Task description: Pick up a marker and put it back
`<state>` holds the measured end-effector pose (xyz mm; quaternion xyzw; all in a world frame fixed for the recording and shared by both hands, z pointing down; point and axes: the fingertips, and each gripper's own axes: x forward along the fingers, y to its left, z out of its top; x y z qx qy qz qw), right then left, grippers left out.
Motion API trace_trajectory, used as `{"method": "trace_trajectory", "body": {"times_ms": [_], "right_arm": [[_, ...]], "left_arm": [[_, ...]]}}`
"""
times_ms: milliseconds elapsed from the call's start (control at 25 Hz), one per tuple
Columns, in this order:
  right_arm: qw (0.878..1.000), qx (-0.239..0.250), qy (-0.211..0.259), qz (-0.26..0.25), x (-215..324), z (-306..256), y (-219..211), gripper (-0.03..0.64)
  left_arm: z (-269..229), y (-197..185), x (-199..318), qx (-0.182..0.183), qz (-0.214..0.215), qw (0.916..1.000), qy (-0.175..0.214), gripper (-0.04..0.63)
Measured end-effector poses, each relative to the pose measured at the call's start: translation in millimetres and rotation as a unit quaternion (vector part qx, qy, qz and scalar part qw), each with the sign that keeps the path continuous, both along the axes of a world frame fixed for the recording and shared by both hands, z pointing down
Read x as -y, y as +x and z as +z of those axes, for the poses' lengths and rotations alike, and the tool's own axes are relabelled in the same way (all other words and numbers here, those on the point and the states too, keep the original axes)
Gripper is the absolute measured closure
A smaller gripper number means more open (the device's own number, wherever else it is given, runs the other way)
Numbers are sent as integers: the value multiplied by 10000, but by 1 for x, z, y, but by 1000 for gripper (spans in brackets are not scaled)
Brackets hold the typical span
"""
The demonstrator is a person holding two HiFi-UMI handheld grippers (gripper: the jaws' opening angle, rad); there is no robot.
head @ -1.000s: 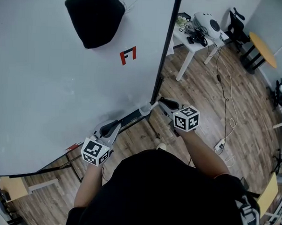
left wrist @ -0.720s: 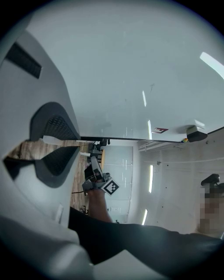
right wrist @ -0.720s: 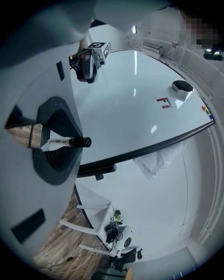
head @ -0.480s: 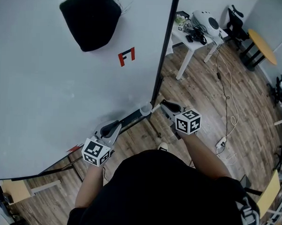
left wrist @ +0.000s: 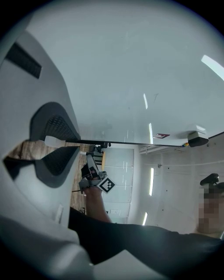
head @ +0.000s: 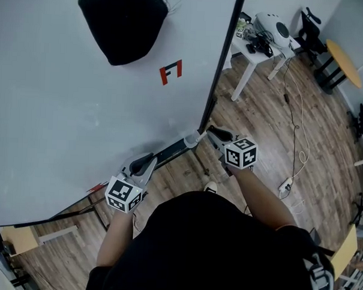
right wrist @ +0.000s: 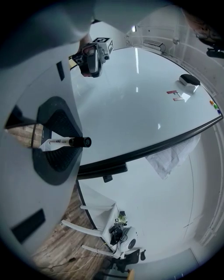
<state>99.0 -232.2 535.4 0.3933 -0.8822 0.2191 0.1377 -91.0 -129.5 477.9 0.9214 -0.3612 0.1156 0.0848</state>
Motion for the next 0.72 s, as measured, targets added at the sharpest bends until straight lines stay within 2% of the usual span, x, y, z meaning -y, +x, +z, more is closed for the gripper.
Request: {"method": "trace_trajectory", "body": {"times_ms": [360,720], "right_arm": [[9996,-141,-248,-26,21,36,-10,557],[9986,-390,-245,-273,31,83,-24,557]], "left_arm": [[6,-16,1,56,-235,9996,-156,541],[8,-23,8,122,-389,9989,-228,541]]}}
